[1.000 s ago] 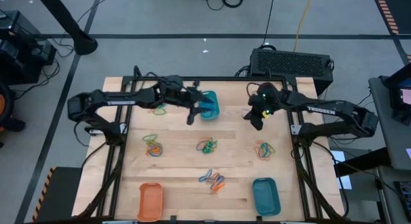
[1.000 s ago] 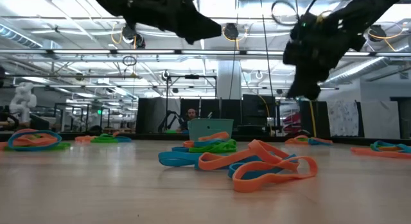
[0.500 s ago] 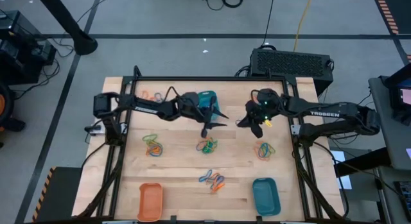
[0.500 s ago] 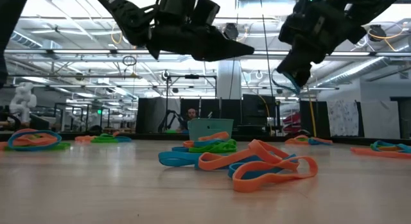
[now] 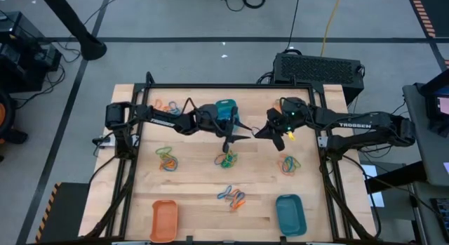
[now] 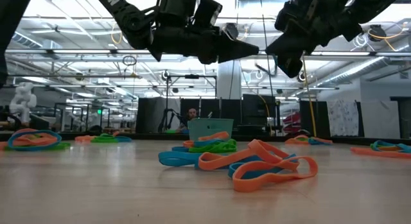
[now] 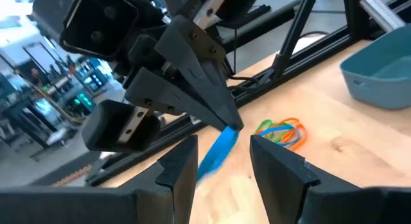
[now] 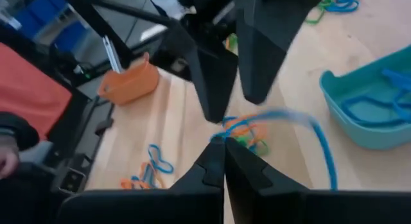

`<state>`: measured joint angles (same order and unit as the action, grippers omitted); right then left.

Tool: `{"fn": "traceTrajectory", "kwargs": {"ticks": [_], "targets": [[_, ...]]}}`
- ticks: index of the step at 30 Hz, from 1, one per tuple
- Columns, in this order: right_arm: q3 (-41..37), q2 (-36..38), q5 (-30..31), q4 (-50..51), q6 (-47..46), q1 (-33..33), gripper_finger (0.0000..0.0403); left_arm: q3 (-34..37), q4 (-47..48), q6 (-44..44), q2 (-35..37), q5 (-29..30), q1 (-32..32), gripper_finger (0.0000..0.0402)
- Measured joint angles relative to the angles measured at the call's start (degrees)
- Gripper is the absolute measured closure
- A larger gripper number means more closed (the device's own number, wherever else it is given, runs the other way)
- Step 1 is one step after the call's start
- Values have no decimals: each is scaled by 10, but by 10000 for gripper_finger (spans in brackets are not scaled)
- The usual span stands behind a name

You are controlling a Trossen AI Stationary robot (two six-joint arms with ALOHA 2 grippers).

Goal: Sort rubber bands into baskets
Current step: Put the blue rubber band into the top blue bin

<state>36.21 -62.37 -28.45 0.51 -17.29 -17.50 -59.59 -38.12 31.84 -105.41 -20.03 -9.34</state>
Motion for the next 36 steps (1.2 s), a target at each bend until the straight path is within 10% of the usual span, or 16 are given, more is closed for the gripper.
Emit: {"fn": "traceTrajectory", "kwargs": {"ticks": [36], "targets": [[1, 0, 2, -63, -33, 0, 403, -6, -11, 19, 0, 28, 1, 286]]}}
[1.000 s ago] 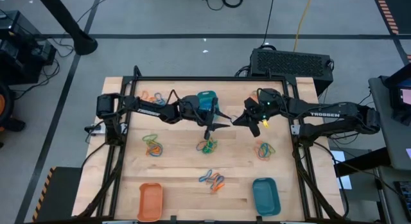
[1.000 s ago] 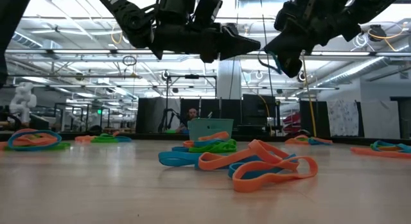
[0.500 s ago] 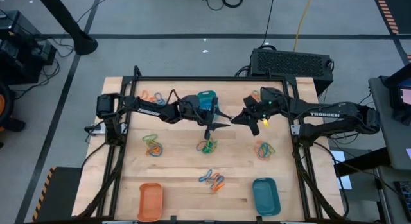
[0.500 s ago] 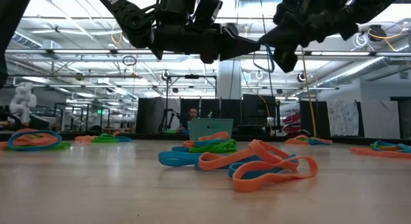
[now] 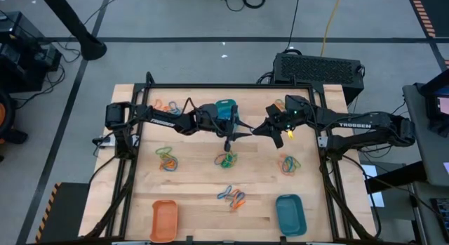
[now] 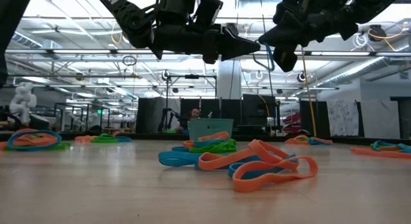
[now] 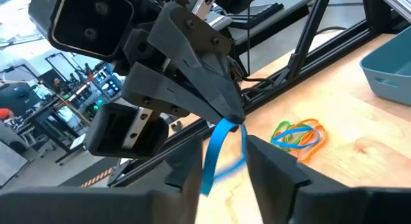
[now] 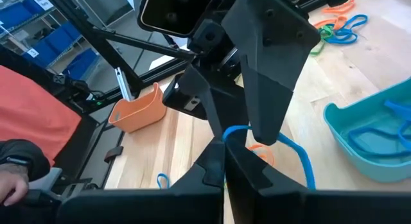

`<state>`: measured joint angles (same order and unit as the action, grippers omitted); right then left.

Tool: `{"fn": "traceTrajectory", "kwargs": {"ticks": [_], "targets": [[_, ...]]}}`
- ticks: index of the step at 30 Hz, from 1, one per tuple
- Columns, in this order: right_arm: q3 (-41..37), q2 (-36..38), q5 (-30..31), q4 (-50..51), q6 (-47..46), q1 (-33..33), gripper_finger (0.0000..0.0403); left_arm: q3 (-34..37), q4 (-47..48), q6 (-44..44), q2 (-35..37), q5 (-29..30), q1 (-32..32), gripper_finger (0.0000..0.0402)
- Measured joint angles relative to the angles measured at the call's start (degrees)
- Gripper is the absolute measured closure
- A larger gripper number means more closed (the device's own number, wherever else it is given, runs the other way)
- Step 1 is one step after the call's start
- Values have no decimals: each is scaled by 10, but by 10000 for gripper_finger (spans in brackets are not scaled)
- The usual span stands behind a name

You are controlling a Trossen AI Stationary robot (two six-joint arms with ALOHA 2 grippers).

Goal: Sort rubber bands into baskets
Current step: Put the blue rubber band into the top blue bin

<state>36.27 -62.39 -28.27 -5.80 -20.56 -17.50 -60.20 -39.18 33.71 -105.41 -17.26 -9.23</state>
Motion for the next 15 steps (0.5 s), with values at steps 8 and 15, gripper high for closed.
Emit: {"fn": "traceTrajectory", "kwargs": {"ticks": [8, 15], "targets": [[0, 0, 0, 0, 2, 0, 403, 0, 7, -2, 0, 0, 0, 392], [0, 0, 0, 1, 16, 0, 398, 0, 7, -2, 0, 0, 0, 397]]}}
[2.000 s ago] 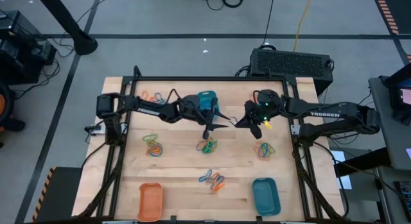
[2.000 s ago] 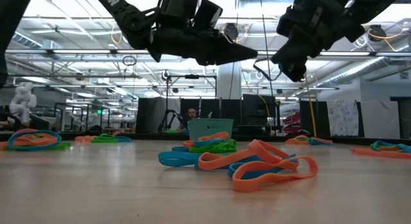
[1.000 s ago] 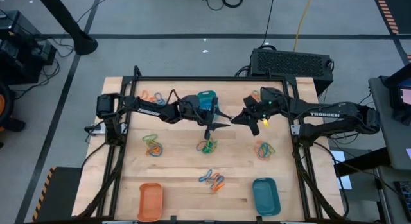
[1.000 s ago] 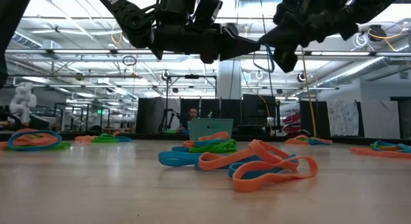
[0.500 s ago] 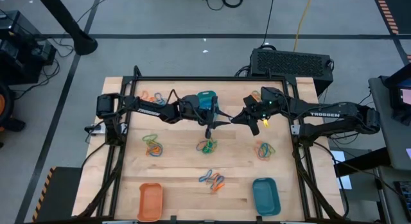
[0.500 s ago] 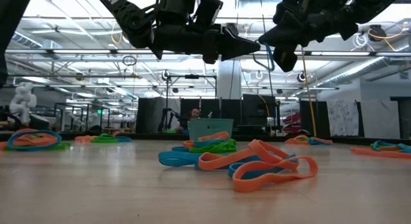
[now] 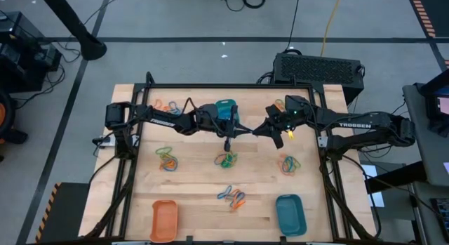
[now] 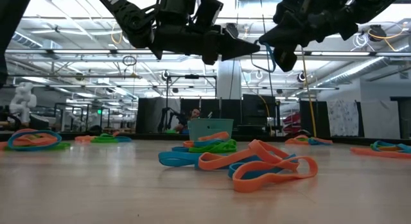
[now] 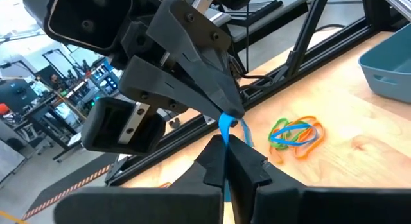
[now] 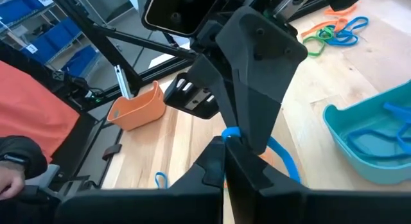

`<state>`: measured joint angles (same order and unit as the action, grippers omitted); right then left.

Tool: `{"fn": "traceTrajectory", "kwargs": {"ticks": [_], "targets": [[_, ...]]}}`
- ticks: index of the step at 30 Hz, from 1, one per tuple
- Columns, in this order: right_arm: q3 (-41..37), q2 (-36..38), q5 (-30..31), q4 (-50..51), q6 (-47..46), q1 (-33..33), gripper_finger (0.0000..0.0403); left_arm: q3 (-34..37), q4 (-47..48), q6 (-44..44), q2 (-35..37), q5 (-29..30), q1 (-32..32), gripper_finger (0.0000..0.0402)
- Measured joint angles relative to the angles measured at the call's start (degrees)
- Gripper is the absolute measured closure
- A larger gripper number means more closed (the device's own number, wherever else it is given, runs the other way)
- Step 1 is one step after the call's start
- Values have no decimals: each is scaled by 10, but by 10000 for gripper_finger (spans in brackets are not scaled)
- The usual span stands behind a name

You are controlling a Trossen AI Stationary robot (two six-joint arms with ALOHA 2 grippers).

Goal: Sort rubber bands into baskets
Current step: Put the blue rubber band into the top blue bin

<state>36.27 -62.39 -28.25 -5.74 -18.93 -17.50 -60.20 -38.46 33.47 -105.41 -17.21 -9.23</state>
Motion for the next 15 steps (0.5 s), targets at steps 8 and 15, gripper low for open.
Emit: {"fn": "traceTrajectory", "kwargs": {"ticks": [8, 15], "targets": [[0, 0, 11, 4, 49, 0, 321, 0, 4, 0, 0, 1, -1, 399], [0, 0, 27, 42, 88, -22, 258, 0, 51, -1, 4, 30, 0, 400]]}}
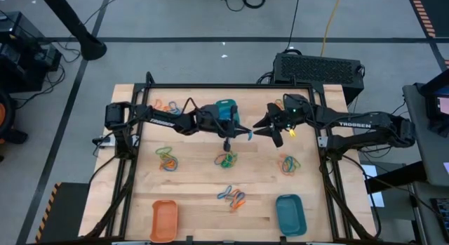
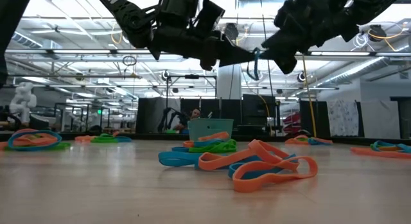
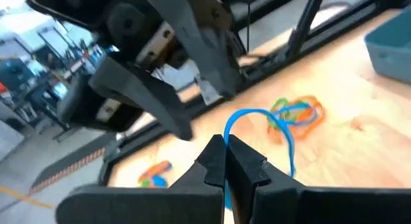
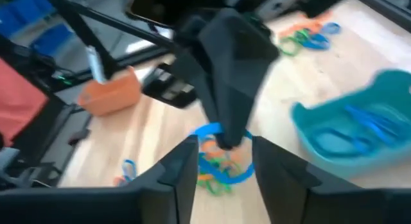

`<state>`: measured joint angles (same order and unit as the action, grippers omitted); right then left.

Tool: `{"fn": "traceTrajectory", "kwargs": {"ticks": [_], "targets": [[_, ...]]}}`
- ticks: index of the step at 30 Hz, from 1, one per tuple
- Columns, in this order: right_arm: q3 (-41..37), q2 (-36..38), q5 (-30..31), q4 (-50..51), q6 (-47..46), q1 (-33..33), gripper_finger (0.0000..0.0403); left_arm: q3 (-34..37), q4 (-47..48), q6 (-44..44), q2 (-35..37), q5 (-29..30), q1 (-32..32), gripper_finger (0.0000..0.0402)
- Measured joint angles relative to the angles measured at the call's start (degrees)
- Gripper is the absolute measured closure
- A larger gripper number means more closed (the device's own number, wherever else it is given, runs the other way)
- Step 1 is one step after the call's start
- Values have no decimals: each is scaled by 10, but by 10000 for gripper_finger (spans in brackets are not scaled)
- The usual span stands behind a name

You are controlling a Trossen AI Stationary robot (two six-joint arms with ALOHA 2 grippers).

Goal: Sort rubber bands into baskets
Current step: Put the blue rubber band into the top blue bin

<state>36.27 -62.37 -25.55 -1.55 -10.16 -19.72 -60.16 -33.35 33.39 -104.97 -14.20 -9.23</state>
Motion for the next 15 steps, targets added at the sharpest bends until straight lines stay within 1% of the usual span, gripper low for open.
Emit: {"fn": "traceTrajectory", "kwargs": {"ticks": [3, 7, 10, 15], "targets": [[0, 0, 39, 41, 18, -9, 249, 1, 35, 0, 13, 31, -2, 401], [0, 0, 103, 88, 18, -11, 248, 1, 104, 0, 36, 109, -13, 401], [0, 0, 107, 98, 8, -2, 248, 1, 137, 0, 52, 152, -30, 401], [0, 0, 112, 98, -11, 14, 248, 0, 195, -9, 66, 193, -61, 401]]}}
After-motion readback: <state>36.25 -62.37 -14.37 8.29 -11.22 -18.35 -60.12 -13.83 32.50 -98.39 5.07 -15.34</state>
